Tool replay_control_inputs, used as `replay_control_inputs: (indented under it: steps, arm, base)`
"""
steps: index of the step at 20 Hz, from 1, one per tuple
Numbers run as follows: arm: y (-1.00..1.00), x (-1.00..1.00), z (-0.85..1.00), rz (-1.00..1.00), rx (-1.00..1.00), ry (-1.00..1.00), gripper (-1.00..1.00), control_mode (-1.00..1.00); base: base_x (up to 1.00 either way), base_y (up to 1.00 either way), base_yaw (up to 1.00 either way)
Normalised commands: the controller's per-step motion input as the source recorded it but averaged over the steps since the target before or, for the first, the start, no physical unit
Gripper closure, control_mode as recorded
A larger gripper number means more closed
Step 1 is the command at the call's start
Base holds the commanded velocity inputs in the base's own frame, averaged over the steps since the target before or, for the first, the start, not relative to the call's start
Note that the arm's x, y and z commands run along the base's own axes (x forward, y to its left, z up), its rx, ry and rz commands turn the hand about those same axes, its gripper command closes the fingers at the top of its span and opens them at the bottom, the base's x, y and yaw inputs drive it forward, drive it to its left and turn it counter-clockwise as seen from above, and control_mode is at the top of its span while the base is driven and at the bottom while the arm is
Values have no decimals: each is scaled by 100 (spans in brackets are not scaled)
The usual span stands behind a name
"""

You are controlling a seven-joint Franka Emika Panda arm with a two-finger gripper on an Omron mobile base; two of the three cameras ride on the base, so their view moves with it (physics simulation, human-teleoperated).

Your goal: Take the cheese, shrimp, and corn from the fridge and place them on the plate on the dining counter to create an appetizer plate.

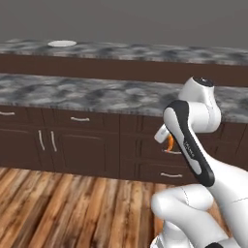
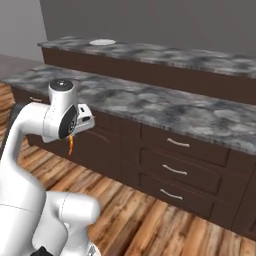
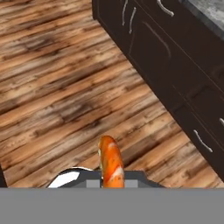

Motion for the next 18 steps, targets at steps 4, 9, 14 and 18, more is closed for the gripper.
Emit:
replay_control_inputs:
  steps: [4,9,14,18]
  arm:
    - [0,0,0,0,0,0,100,100]
    - [0,0,0,0,0,0,100,100]
    - [0,0,0,0,0,0,100,100]
    - [0,0,0,0,0,0,100,100]
  base:
    - [94,100,12]
    - [93,100,1]
    - [98,82,5]
    - [100,2,14]
